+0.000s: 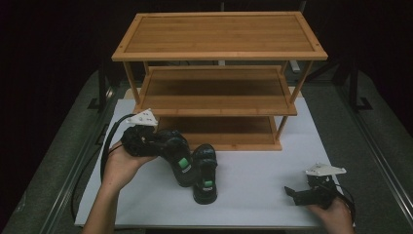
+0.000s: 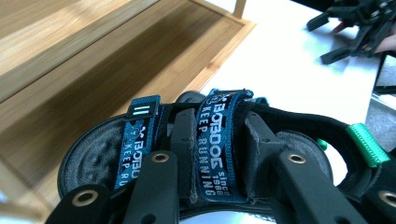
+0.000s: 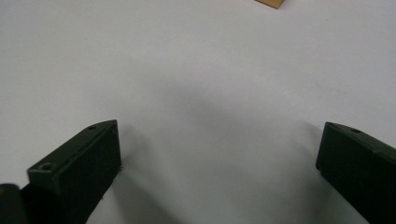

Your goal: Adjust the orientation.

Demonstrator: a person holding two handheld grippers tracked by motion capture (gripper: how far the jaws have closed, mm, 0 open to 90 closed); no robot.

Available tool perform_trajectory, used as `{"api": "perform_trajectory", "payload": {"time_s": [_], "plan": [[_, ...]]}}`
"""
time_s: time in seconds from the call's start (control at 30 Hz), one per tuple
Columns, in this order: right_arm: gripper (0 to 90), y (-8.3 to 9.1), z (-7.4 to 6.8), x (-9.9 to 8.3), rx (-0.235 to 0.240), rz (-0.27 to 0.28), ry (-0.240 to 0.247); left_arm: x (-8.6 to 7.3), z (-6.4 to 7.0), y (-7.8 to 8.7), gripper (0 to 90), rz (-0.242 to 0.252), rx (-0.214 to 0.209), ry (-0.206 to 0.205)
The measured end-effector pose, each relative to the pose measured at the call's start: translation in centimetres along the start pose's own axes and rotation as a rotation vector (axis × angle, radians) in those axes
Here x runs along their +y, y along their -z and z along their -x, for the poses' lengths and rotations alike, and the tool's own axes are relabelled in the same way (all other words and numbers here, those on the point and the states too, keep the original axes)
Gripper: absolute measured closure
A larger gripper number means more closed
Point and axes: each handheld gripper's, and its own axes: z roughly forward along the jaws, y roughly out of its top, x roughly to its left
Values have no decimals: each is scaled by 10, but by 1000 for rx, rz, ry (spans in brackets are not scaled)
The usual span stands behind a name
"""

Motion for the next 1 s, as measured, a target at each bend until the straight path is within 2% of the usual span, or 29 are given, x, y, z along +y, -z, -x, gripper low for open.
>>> {"api": "perform_trajectory", "payload": {"time_s": [0.33, 0.43, 0.6, 0.73, 0.77, 0.87, 1.0], "plan": [[0, 0, 0, 0, -1, 0, 0, 24, 18, -20, 695, -1, -54, -46], [0, 0, 0, 0, -1, 1, 0, 36, 27, -33, 695, 7, -86, -61], [0, 0, 0, 0, 1, 1, -1, 48, 37, -46, 695, 16, -108, -83], [0, 0, 0, 0, 1, 0, -1, 59, 46, -60, 696, 28, -133, -96], [0, 0, 0, 0, 1, 1, 0, 63, 50, -67, 696, 30, -144, -101], [0, 0, 0, 0, 1, 1, 0, 67, 53, -76, 695, 28, -157, -102], [0, 0, 0, 0, 1, 2, 0, 70, 59, -96, 695, 24, -179, -107]]}}
